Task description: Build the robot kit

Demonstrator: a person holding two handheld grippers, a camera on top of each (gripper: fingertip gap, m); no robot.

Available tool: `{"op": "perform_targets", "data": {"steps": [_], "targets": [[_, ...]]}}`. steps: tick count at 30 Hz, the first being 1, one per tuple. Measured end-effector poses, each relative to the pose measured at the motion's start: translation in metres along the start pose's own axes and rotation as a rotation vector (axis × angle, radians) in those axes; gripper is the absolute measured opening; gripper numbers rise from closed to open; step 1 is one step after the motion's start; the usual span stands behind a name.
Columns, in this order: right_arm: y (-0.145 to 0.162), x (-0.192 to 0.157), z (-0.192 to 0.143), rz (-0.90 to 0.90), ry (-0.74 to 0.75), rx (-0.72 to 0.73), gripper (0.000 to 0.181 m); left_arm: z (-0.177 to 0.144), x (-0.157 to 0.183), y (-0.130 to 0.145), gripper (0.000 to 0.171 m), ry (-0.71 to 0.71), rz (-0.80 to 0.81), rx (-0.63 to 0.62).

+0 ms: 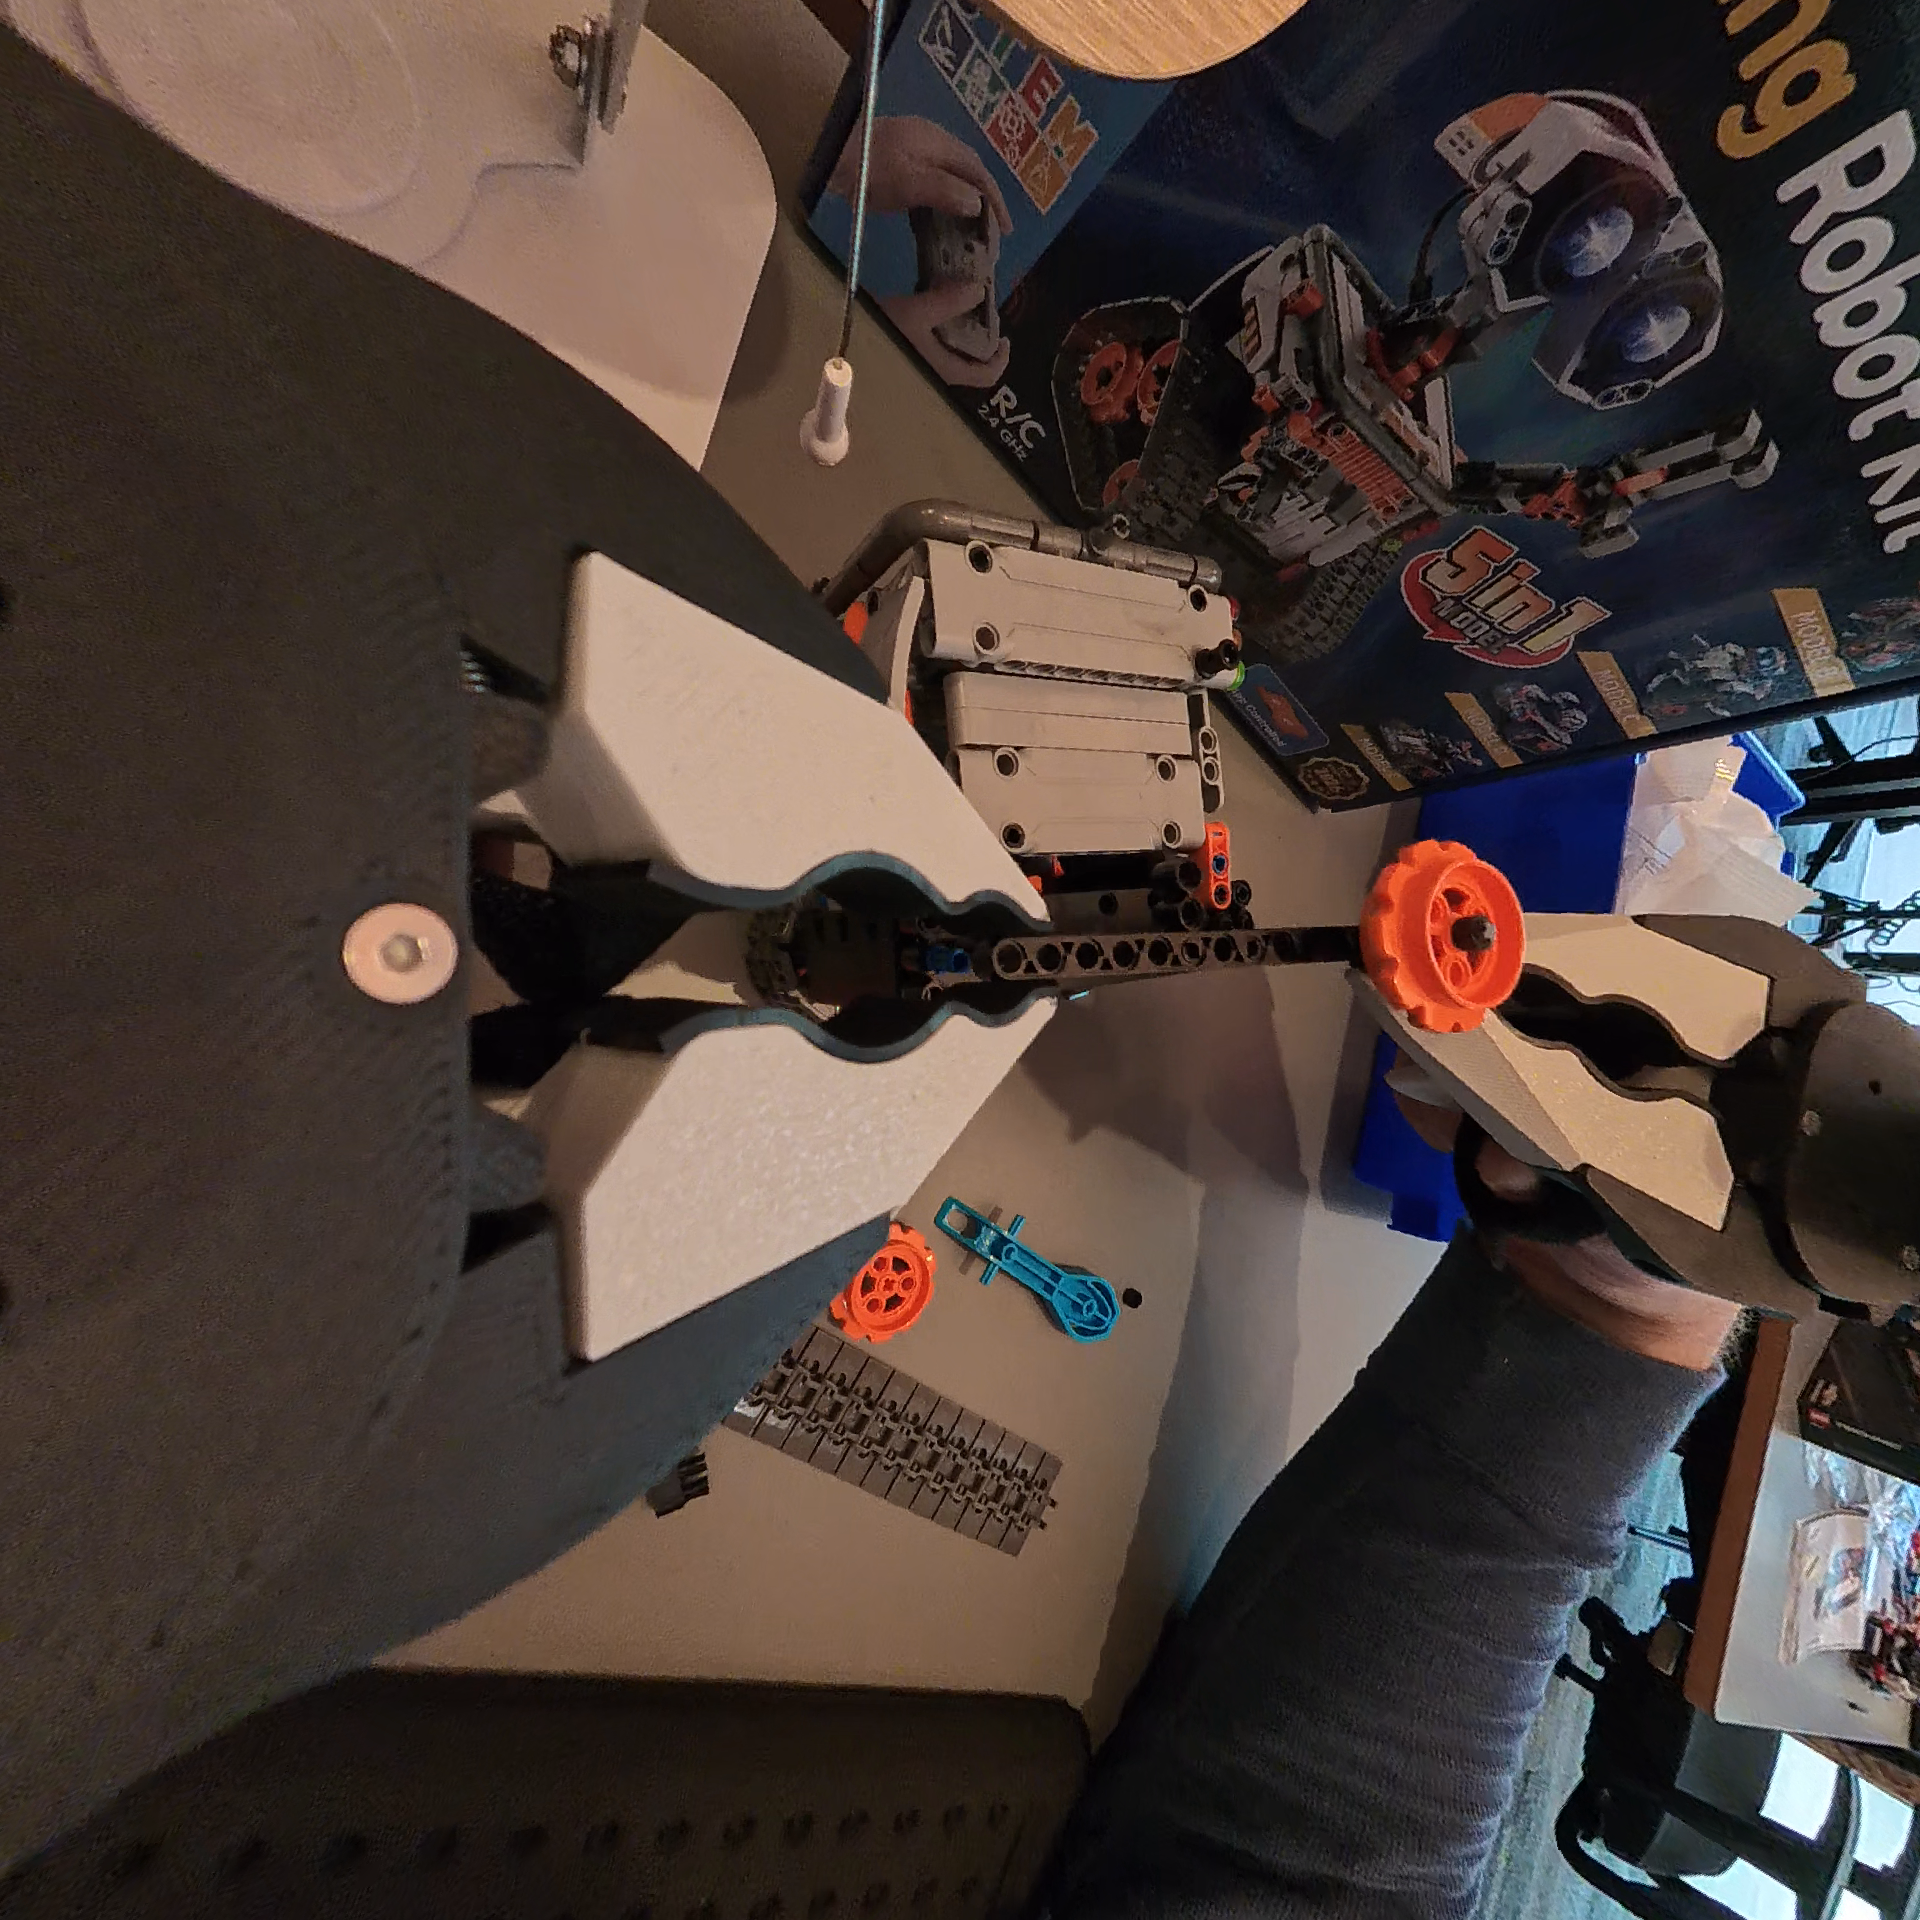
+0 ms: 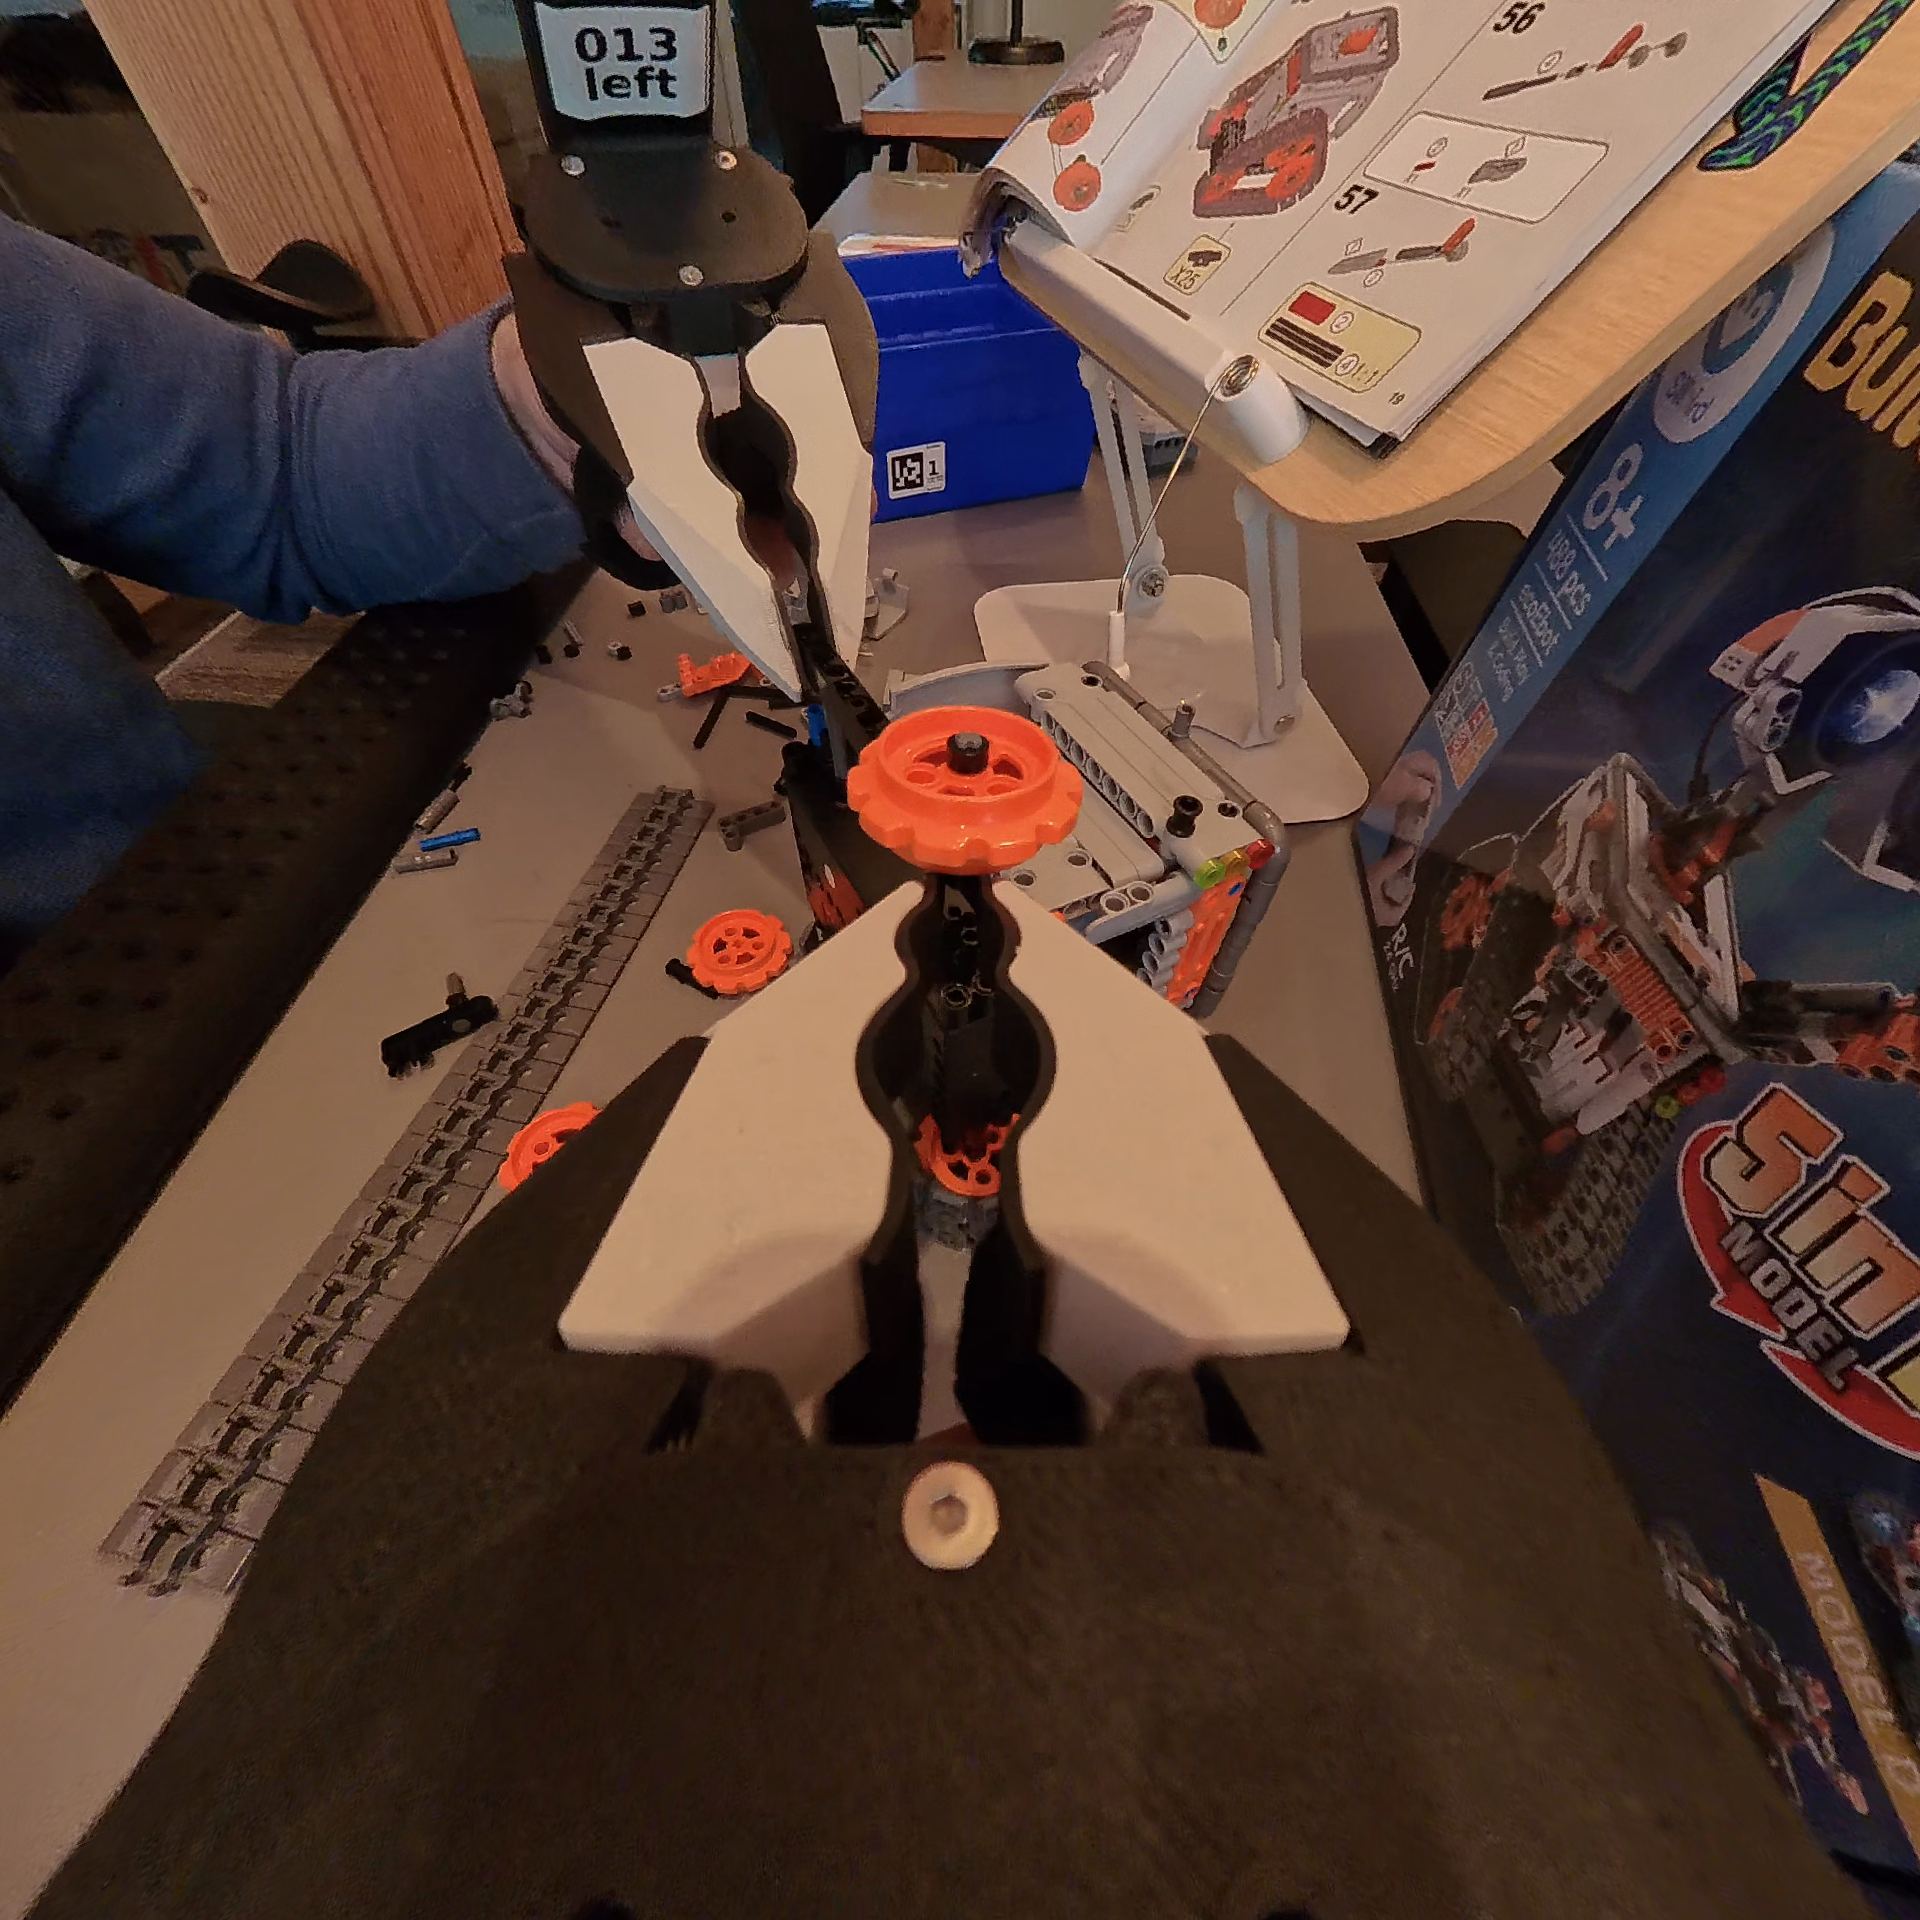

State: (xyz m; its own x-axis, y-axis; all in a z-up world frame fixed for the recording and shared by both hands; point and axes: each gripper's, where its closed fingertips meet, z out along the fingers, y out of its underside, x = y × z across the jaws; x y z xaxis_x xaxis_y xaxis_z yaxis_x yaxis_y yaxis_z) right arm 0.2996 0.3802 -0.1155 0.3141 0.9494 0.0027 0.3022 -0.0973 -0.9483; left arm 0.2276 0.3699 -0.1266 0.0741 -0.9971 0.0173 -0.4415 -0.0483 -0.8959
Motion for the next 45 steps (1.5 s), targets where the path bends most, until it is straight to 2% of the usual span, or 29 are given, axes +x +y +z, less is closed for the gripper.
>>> {"op": "perform_targets", "data": {"steps": [21, 30, 34, 37, 39, 42, 45], "targets": [[0.01, 0.003, 0.0, 0.018, -0.002, -0.029, 0.002, 0.006, 0.001, 0.003, 0.008, -0.033, 0.055, -0.038], [0.022, 0.003, 0.006, 0.02, -0.006, -0.084, 0.002, 0.013, -0.001, 0.02, 0.009, -0.082, 0.143, -0.129], [0.025, 0.004, 0.007, 0.02, -0.002, -0.101, 0.003, 0.013, 0.0, 0.021, 0.019, -0.094, 0.197, -0.132], [0.027, 0.005, 0.006, 0.022, 0.0, -0.103, 0.003, 0.007, 0.002, 0.023, 0.034, -0.078, 0.212, -0.148], [0.028, 0.005, 0.005, 0.022, 0.0, -0.108, 0.003, 0.002, 0.001, 0.023, 0.036, -0.077, 0.225, -0.148], [0.028, 0.004, 0.005, 0.021, -0.001, -0.109, 0.003, -0.006, 0.0, 0.008, 0.028, -0.093, 0.222, -0.082], [0.027, 0.005, 0.004, 0.022, 0.001, -0.108, 0.003, -0.003, 0.001, 0.008, 0.022, -0.117, 0.246, -0.091]]}}
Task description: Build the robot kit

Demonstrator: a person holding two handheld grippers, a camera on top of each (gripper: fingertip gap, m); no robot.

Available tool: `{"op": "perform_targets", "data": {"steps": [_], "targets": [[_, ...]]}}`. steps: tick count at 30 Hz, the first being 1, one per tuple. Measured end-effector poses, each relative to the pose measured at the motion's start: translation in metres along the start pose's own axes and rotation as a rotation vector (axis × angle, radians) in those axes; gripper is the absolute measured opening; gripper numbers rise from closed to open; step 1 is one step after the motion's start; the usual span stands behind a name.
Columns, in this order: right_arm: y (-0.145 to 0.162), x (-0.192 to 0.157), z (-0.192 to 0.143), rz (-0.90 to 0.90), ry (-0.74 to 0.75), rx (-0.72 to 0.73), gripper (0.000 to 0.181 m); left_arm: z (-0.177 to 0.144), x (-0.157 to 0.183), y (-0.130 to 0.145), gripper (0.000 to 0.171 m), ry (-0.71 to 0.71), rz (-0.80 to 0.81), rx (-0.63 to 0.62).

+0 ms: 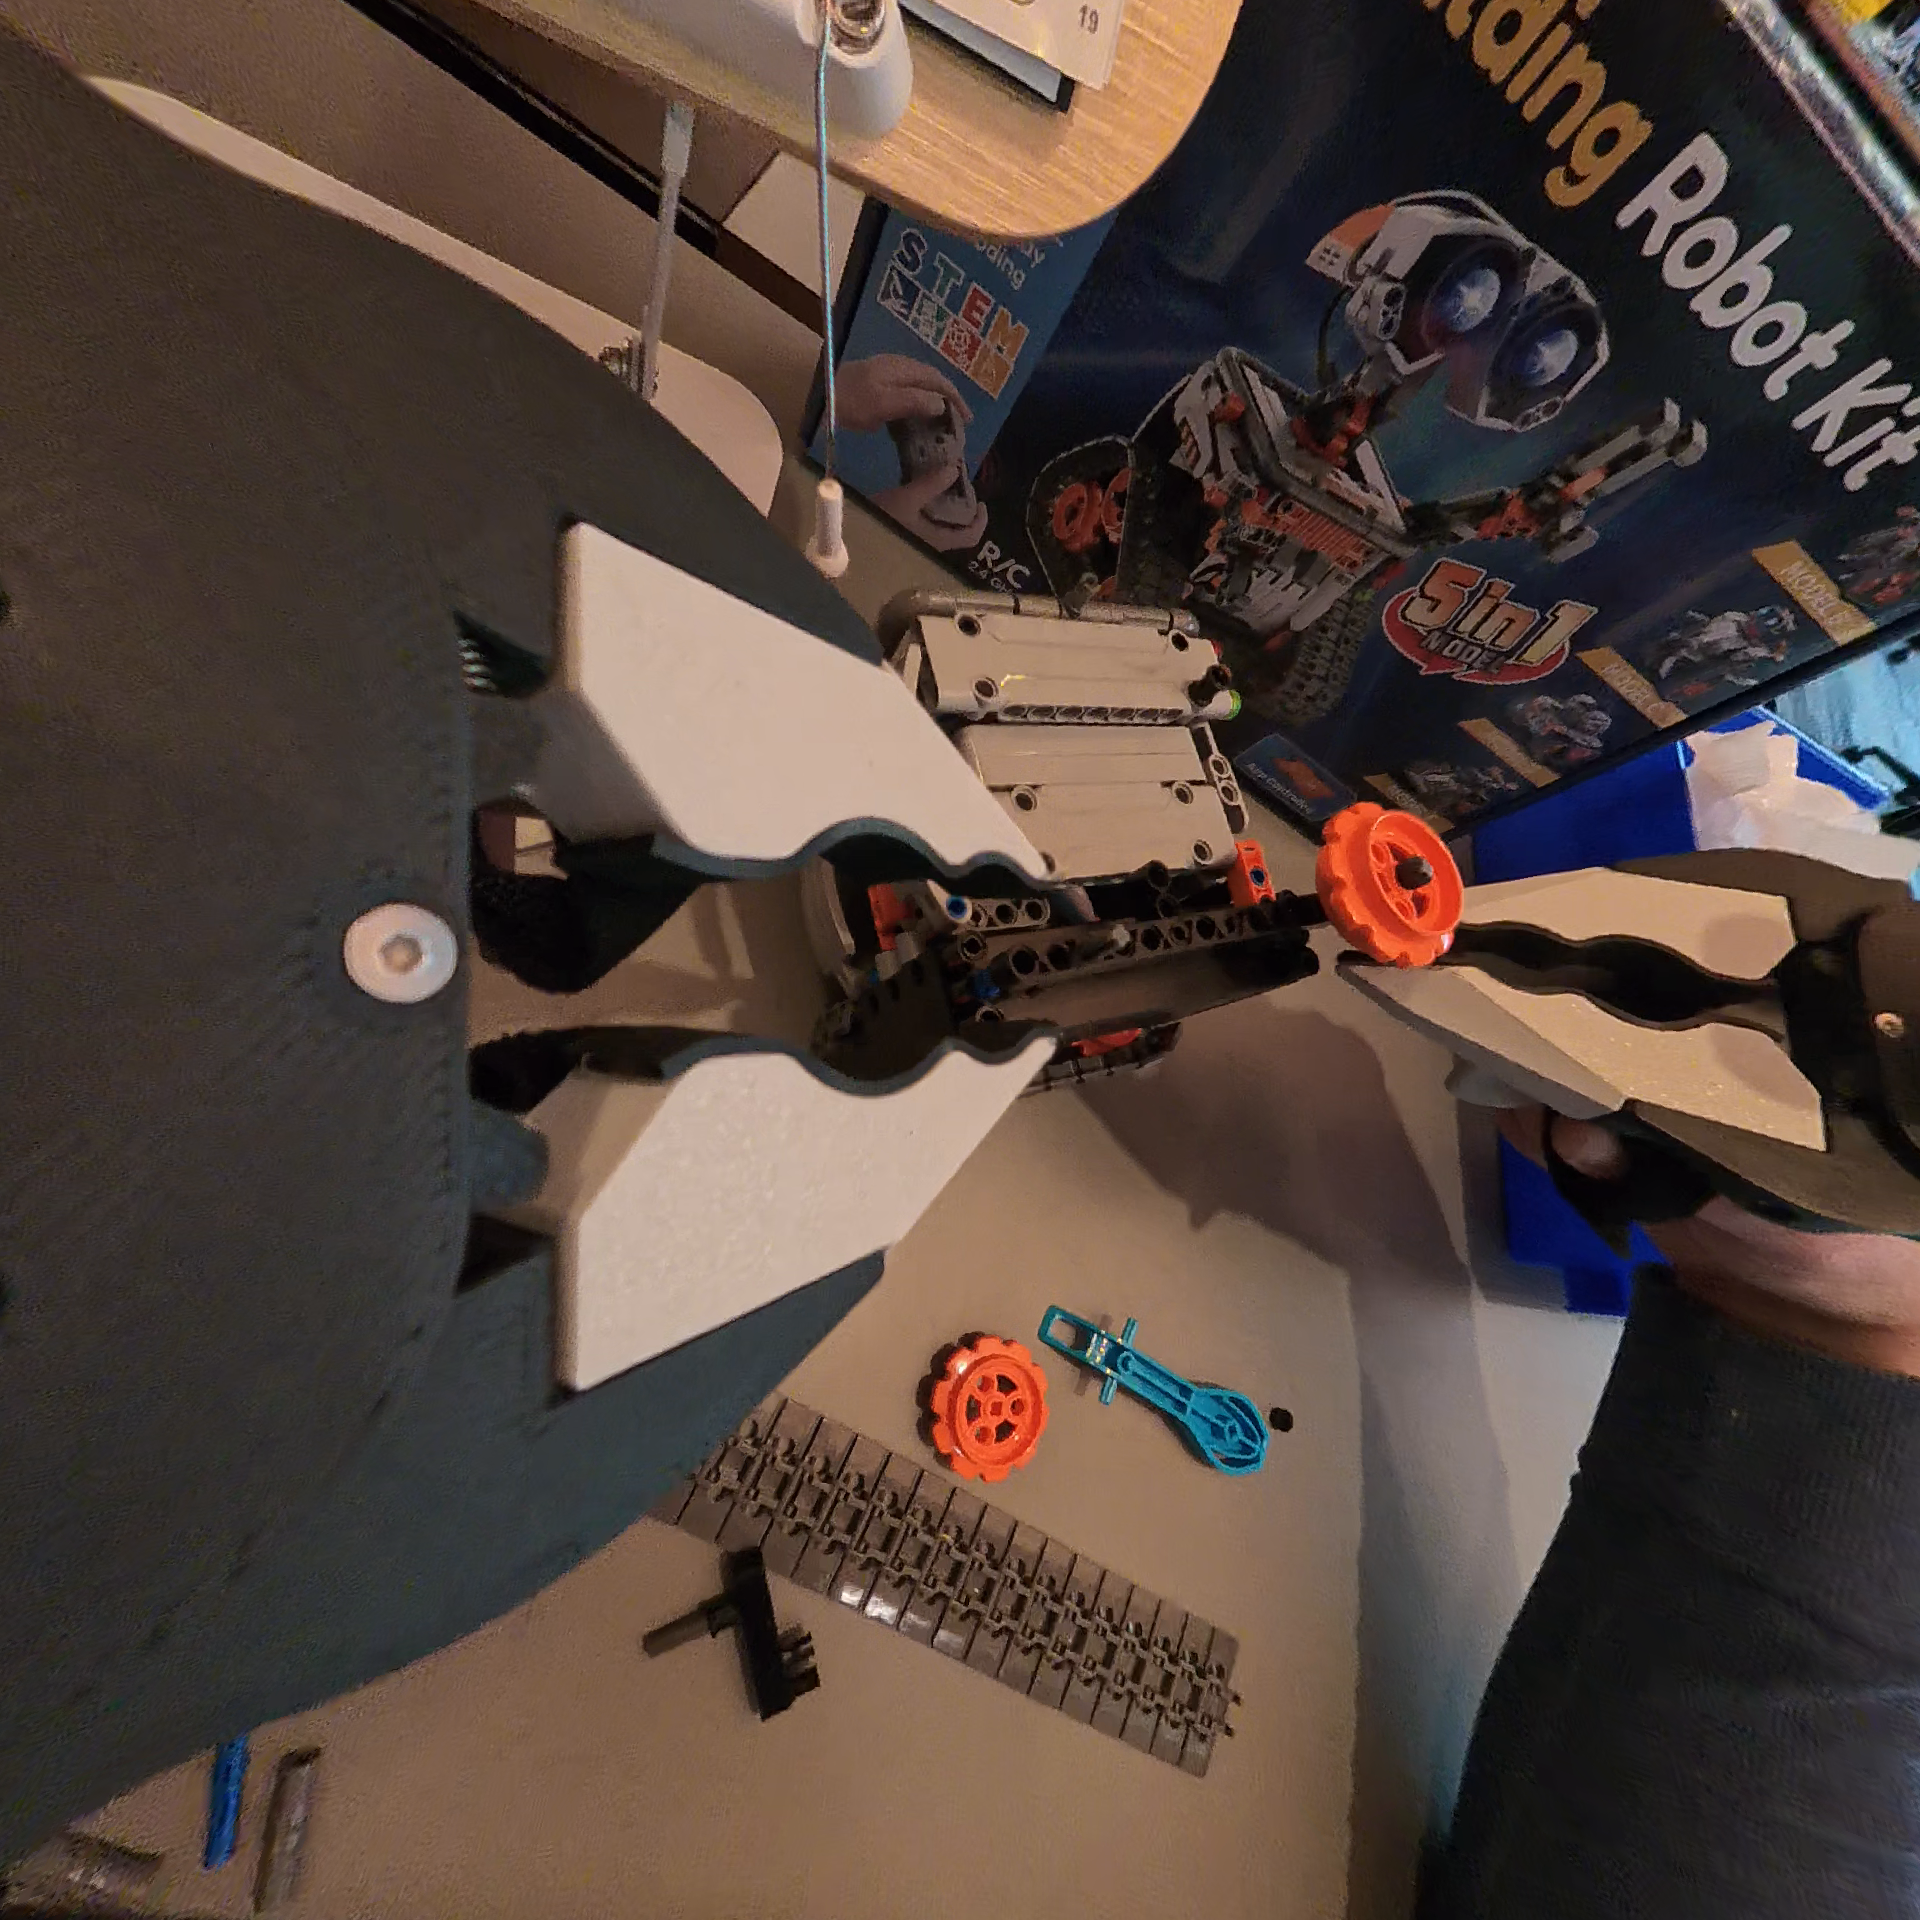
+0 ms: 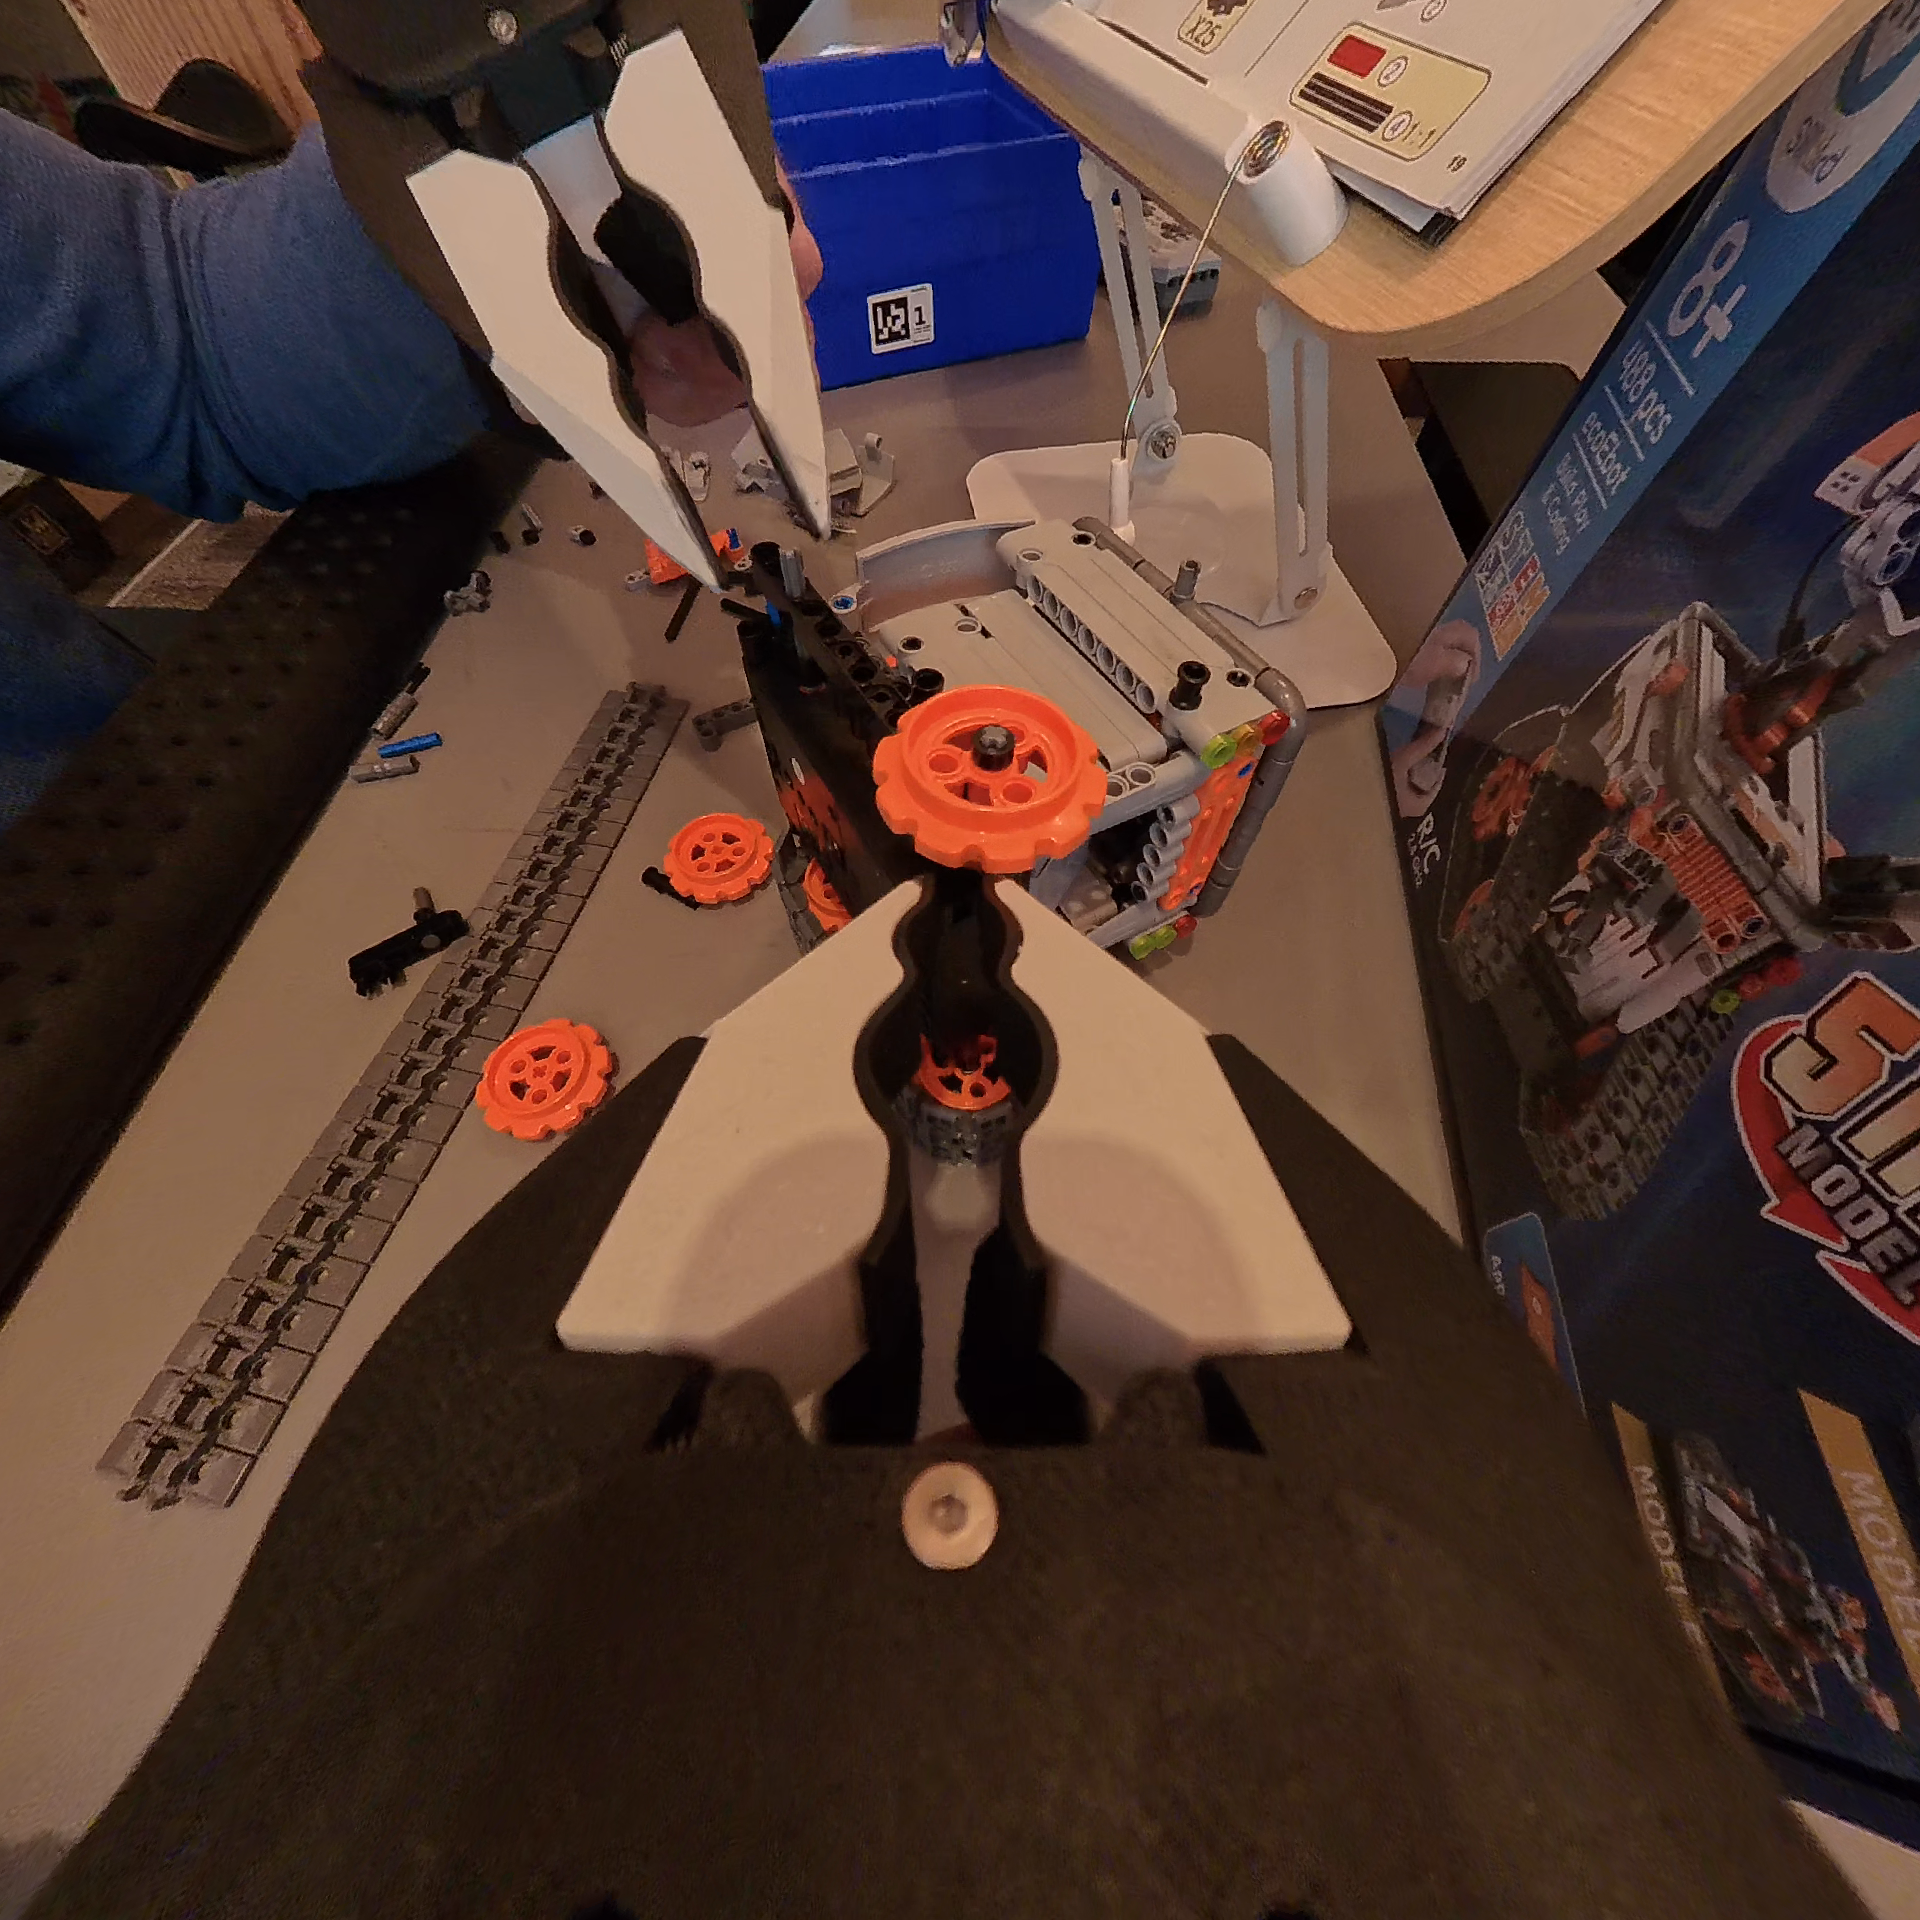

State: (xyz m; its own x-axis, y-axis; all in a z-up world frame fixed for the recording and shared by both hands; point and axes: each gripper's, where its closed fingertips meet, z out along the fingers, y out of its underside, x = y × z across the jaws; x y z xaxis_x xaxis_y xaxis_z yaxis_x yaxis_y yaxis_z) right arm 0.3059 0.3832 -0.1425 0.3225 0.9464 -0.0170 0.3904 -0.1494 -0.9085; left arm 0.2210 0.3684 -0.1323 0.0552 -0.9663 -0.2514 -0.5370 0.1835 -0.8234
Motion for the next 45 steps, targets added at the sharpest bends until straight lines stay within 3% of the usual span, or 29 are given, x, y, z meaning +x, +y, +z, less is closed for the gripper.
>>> {"op": "perform_targets", "data": {"steps": [4, 22, 28, 31, 37, 40, 45], "targets": [[0.001, -0.001, 0.0, 0.002, -0.008, -0.005, 0.004, 0.006, 0.001, 0.006, 0.009, -0.008, 0.004, -0.023], [-0.003, 0.003, -0.018, -0.076, 0.094, -0.078, 0.015, 0.008, 0.002, 0.005, 0.008, 0.0, -0.001, -0.013], [-0.041, -0.009, -0.036, -0.227, 0.176, -0.032, 0.013, 0.008, 0.001, 0.004, 0.008, -0.01, 0.013, -0.018], [-0.056, -0.024, -0.017, -0.316, 0.175, -0.053, 0.012, 0.009, 0.001, 0.005, 0.008, -0.011, 0.014, -0.018], [-0.041, -0.027, 0.044, -0.421, 0.189, -0.236, 0.014, 0.011, 0.003, 0.003, 0.008, 0.007, 0.011, 0.032], [-0.041, -0.026, 0.052, -0.407, 0.168, -0.219, 0.017, 0.012, 0.003, 0.006, 0.008, 0.0, 0.03, 0.031], [-0.041, -0.027, 0.05, -0.448, 0.182, -0.236, 0.006, 0.009, 0.004, 0.008, 0.012, 0.0, 0.065, 0.031]]}}
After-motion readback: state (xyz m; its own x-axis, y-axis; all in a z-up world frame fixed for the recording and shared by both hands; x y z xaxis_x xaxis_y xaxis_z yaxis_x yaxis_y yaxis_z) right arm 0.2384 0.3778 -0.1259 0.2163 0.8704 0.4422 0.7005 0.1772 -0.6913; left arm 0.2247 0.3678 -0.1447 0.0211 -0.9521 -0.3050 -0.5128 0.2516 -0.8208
